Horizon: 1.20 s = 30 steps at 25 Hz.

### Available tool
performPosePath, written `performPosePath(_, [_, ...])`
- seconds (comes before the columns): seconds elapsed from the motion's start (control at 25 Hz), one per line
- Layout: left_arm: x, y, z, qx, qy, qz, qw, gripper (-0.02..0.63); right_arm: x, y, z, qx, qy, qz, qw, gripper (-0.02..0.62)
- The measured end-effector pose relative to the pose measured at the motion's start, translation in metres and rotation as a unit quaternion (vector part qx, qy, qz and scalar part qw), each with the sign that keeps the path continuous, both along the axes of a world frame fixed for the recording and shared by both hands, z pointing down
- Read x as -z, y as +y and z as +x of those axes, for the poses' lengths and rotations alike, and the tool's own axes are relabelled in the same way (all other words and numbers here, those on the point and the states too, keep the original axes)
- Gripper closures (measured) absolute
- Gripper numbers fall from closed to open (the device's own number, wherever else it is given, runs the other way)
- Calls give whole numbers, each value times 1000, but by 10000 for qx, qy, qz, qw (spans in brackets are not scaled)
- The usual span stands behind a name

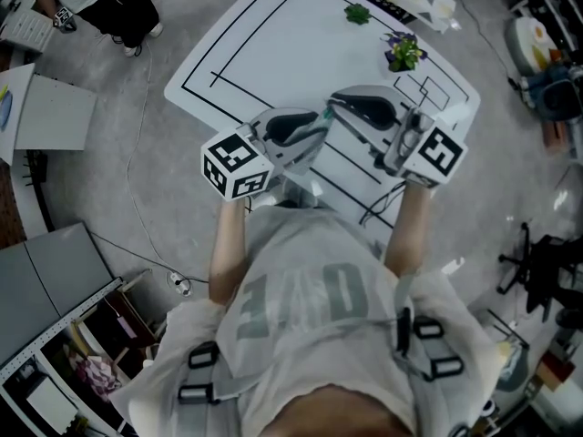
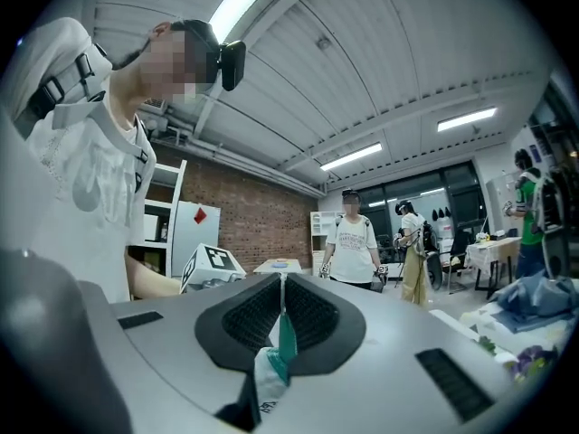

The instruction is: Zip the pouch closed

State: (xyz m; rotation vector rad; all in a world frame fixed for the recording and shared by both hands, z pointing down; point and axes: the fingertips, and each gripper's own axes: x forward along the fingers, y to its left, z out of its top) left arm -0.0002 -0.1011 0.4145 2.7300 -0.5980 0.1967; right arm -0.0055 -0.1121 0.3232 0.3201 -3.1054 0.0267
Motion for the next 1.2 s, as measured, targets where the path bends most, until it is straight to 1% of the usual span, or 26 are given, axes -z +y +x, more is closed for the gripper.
performPosePath(0.04, [0,-1,-1,70,-47,40,10000,534,-3,-3,3,-49,-13,-21,10000,574])
performPosePath(0.08, [-1,-3,-2,174,-118,78,9997,565,-6,-7,5,-101,-40,-92,9999,574])
performPosePath(0.16, [-3,-7,-4,370,-363,181,9985,578,-10,-16,8,-323,-196,-397,9985,574])
performPosePath(0.2, [-3,-10,-5,467,-508,249,9973,581,-12,-23,11,-565,-318,-587,9962,574])
performPosePath(0.24, [-4,-13,-6,578,-634,315,9958,582,-13,-31,15,-896,-462,-783,9918,574])
performPosePath(0.32, [-2,-20,-12,847,-831,441,9919,584,-16,-47,23,-1558,-778,-1183,9776,574])
performPosePath(0.36, [-1,-24,-17,994,-934,508,9894,584,-18,-51,25,-1762,-908,-1367,9706,572])
performPosePath(0.4, [0,-27,-21,1139,-1054,581,9862,584,-20,-52,24,-1866,-985,-1522,9656,560])
performPosePath(0.44, [0,-30,-26,1279,-1185,659,9825,586,-23,-51,23,-1906,-997,-1643,9627,512])
performPosePath(0.48, [0,-33,-31,1417,-1315,750,9783,586,-26,-49,20,-1925,-966,-1744,9608,449])
performPosePath(0.56, [3,-39,-40,1713,-1505,1014,9684,588,-33,-46,16,-1982,-921,-1983,9555,400])
performPosePath(0.68, [13,-48,-53,2159,-1801,1479,9482,588,-42,-41,10,-1972,-1075,-2608,9389,359])
performPosePath(0.76, [17,-51,-60,2371,-2058,1799,9322,588,-47,-35,2,-1773,-1230,-3162,9238,356])
performPosePath(0.8, [19,-51,-62,2456,-2217,1984,9226,589,-50,-32,-3,-1647,-1326,-3481,9133,356])
performPosePath(0.84, [21,-51,-63,2530,-2412,2207,9105,589,-54,-30,-7,-1555,-1448,-3820,8994,356])
performPosePath(0.88, [25,-51,-64,2596,-2622,2458,8964,589,-60,-29,-11,-1522,-1574,-4129,8841,356])
performPosePath(0.92, [29,-51,-63,2651,-2811,2706,8817,589,-65,-30,-13,-1561,-1662,-4365,8703,356])
performPosePath(0.96, [32,-51,-61,2691,-2974,2920,8683,589,-70,-30,-15,-1645,-1694,-4517,8604,356])
performPosePath(1.0, [33,-50,-59,2717,-3115,3075,8571,589,-73,-30,-18,-1717,-1697,-4595,8547,356])
performPosePath(1.04, [34,-50,-57,2733,-3238,3169,8485,589,-72,-30,-21,-1744,-1715,-4637,8516,356])
performPosePath(1.12, [32,-50,-51,2710,-3430,3293,8369,589,-65,-31,-28,-1683,-1864,-4729,8445,356])
performPosePath(1.2, [32,-49,-44,2626,-3536,3455,8286,589,-58,-34,-31,-1657,-2061,-4790,8370,357])
